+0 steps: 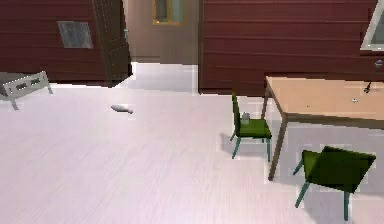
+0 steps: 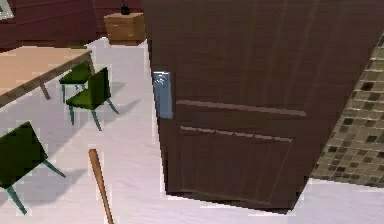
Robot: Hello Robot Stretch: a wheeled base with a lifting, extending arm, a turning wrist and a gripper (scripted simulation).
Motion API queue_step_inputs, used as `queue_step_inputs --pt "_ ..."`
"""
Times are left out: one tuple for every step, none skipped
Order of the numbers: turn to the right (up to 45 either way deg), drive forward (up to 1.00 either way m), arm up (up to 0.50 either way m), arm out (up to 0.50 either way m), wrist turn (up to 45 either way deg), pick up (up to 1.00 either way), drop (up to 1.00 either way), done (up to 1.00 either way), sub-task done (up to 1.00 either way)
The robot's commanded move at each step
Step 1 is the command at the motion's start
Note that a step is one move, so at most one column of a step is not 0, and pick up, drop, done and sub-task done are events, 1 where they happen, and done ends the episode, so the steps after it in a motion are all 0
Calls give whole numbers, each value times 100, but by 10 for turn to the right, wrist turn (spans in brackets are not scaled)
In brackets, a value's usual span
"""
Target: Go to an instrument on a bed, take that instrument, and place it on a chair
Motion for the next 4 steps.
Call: queue_step_inputs --pt "0 60 0 0 0 0 0 0 0" --pt "-420 0 0 0 0 0 0 0 0" --pt "0 60 0 0 0 0 0 0 0" --pt "-90 0 0 0 0 0 0 0 0"
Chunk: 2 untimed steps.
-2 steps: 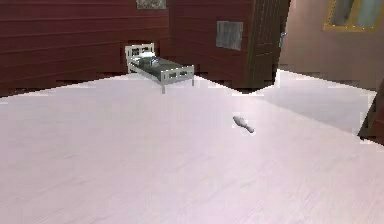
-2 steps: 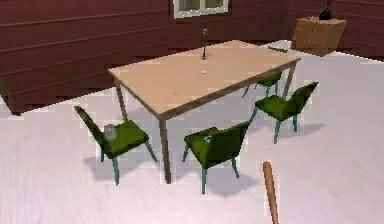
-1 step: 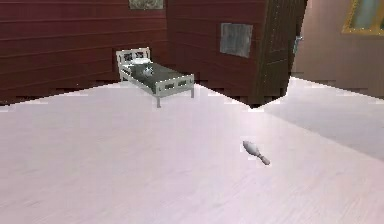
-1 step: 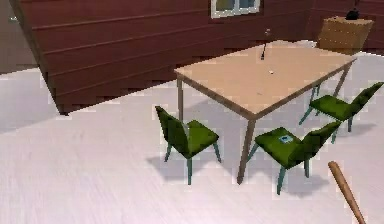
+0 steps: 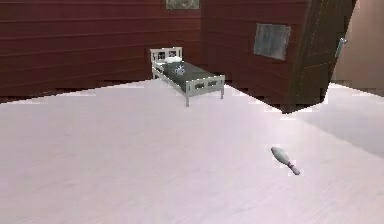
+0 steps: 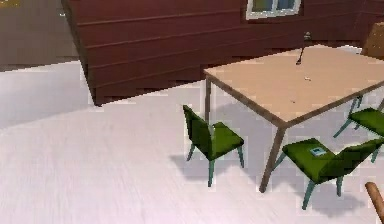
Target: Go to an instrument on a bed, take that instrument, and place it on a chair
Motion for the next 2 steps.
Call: queue_step_inputs --pt "0 100 0 0 0 0 0 0 0" --pt "0 100 0 0 0 0 0 0 0"
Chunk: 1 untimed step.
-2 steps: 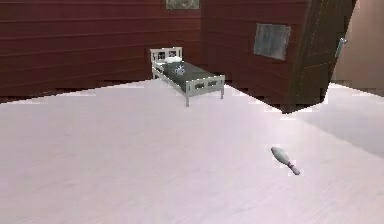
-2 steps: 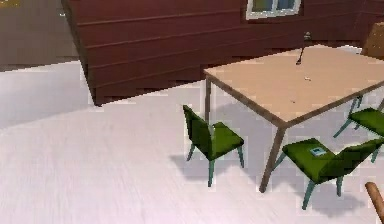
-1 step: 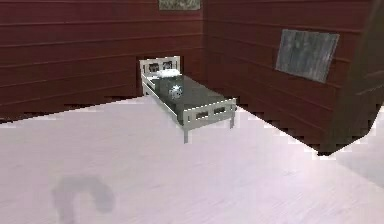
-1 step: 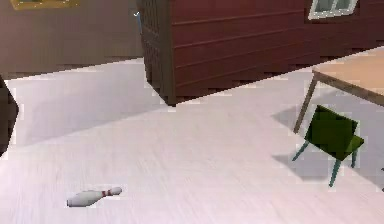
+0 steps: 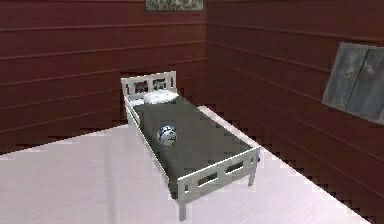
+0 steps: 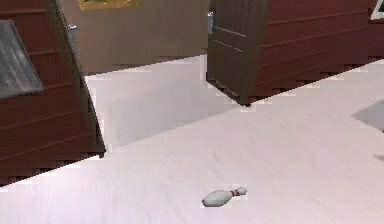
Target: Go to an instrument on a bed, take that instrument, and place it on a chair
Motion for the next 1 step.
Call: queue_step_inputs --pt "-150 0 0 0 0 0 0 0 0"
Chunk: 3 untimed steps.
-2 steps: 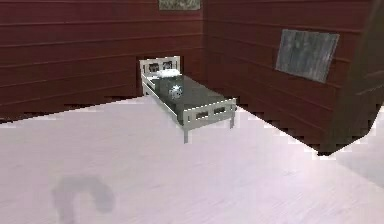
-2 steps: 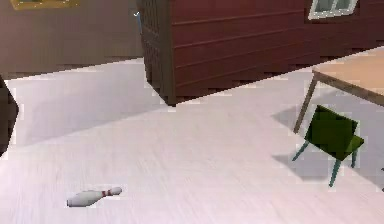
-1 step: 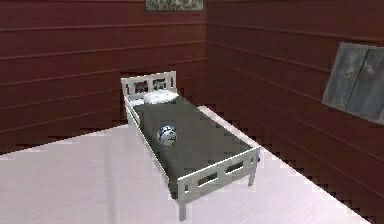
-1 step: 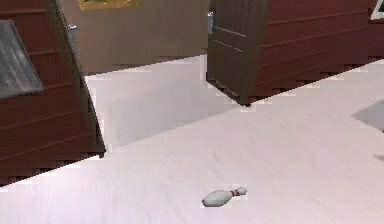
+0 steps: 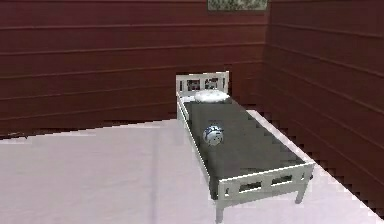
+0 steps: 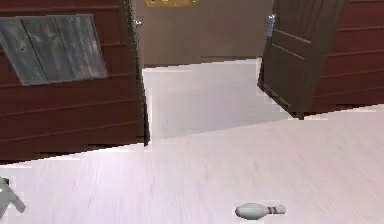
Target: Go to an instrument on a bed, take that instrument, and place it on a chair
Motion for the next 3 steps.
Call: queue_step_inputs --pt "0 15 0 0 0 0 0 0 0" --pt "-240 0 0 0 0 0 0 0 0" --pt "0 35 0 0 0 0 0 0 0"
